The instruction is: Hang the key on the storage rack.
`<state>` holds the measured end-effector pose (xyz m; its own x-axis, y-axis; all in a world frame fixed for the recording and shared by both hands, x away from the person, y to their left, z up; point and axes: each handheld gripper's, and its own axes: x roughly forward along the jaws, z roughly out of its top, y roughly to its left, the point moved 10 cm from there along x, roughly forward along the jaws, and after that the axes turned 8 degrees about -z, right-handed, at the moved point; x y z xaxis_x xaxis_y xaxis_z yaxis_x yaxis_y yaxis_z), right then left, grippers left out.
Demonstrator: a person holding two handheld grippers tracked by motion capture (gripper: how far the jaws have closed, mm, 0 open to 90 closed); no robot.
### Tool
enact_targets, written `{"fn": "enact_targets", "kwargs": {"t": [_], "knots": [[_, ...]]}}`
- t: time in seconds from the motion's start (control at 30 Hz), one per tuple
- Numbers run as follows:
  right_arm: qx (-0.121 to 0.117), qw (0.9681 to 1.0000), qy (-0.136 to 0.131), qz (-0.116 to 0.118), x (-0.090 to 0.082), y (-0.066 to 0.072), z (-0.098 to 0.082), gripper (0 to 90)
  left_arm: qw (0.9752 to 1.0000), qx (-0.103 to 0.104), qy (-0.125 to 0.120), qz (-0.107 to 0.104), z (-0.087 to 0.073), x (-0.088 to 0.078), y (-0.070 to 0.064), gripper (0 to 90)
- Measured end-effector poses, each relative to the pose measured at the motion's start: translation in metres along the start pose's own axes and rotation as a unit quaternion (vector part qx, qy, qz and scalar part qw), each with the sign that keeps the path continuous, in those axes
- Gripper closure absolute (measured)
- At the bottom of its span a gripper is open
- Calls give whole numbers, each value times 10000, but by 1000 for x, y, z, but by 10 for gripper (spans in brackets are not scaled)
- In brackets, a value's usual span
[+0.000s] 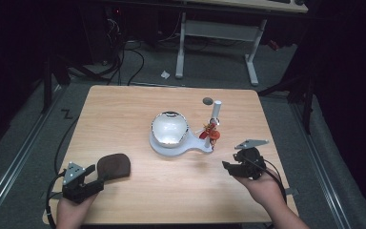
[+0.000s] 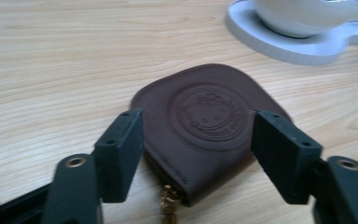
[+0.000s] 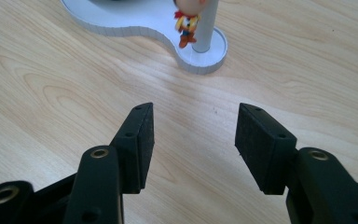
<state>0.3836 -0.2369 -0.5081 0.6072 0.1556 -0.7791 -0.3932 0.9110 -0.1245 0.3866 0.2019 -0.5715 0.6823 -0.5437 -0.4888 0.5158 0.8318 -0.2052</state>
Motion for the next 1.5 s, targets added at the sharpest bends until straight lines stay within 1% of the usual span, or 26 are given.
{"fn": "enact_targets", "kwargs": {"t": [0.07,0.17,0.3,0.37,0.43,0.53,0.6,0.67,0.7,0.73,0.77,0.8,0.87,0.93,0.97,1.0,1.07,1.17,1.23,1.27,1.3,1.33,1.37,1.43,1.47,1.5], "knots": [[7,9999,-120,-41,8,1,-14,451,10000,-45,4,-44,0,-1,0,369],[266,9992,-280,33,20,4,-33,443,10000,-45,-30,-42,2,-3,2,375],[642,9963,-552,106,32,5,-57,444,9997,-228,-64,-79,3,-6,7,423],[717,9948,-719,68,33,6,-65,444,9993,-362,-97,-81,1,-9,11,435],[571,9949,-830,-1,29,7,-70,442,9983,-556,-149,-117,-1,-11,14,439],[386,9941,-1010,-48,19,7,-70,442,9961,-827,-150,-277,0,-10,15,430],[383,9929,-1124,-104,15,2,-72,448,9961,-830,-117,-279,3,-7,17,438],[540,9923,-1111,-26,17,-3,-75,449,9959,-849,-45,-297,4,1,20,442],[600,9924,-1075,25,19,-5,-77,455,9960,-822,34,-348,5,6,21,437],[640,9927,-1015,107,21,-5,-79,462,9955,-842,134,-411,4,12,22,418],[708,9924,-979,218,23,-4,-81,462,9942,-923,256,-496,3,17,25,379],[777,9920,-947,300,25,-4,-82,461,9940,-945,251,-496,4,19,26,386],[732,9924,-945,297,25,-3,-82,462,9941,-981,217,-415,5,23,31,433],[645,9932,-922,300,26,0,-82,463,9933,-1036,213,-465,4,26,32,470],[654,9933,-897,310,27,2,-82,465,9931,-1045,170,-500,4,27,32,484],[625,9934,-902,322,28,3,-81,468,9919,-1123,126,-574,4,27,32,503],[695,9932,-875,341,29,4,-81,469,9902,-1244,66,-636,3,27,32,521],[777,9925,-868,359,30,4,-81,471,9889,-1331,36,-654,2,25,33,548],[787,9928,-835,330,31,5,-81,472,9875,-1421,5,-680,1,23,35,582],[791,9929,-821,327,31,6,-82,472,9879,-1397,-2,-667,2,22,36,608],[819,9928,-805,336,32,7,-82,472,9897,-1294,15,-618,2,21,36,634],[844,9926,-799,362,32,8,-82,472,9905,-1245,32,-582,2,20,37,658],[848,9925,-797,370,32,8,-81,472,9903,-1251,42,-595,1,20,37,667],[826,9927,-792,372,33,9,-82,472,9886,-1355,13,-651,0,20,37,666],[831,9927,-786,375,34,9,-82,473,9874,-1420,15,-693,-1,21,38,658],[841,9927,-777,369,34,9,-82,473,9856,-1519,21,-747,-1,21,39,646]]}}
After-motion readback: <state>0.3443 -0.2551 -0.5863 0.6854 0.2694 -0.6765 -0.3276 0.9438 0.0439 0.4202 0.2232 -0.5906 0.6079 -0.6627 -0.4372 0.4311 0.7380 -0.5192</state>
